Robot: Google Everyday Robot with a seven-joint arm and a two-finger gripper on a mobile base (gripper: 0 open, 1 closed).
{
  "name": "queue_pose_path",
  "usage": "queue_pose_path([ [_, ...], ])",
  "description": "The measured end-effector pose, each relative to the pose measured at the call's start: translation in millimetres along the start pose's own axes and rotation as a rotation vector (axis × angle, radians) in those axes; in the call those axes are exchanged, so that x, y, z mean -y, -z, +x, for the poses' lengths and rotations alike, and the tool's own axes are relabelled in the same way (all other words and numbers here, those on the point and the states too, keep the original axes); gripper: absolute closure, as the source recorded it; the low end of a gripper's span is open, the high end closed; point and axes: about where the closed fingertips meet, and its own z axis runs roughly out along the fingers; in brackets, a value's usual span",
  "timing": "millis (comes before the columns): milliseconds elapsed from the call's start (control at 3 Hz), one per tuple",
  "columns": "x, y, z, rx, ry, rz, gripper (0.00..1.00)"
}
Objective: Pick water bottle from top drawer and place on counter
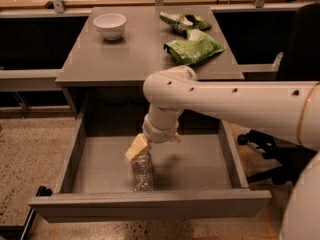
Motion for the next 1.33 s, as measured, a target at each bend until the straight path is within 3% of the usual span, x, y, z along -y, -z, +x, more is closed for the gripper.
queue_pose_path([
  [333,-17,-34,8,-0.066,-0.017,0.013,0.0],
  [667,-29,-61,15,-0.12,-0.028,0.036,0.18],
  [1000,-32,-66,16,-0.123,-0.057,0.008,0.49],
  [1333,-33,-62,15,-0.123,-0.057,0.008,0.71],
])
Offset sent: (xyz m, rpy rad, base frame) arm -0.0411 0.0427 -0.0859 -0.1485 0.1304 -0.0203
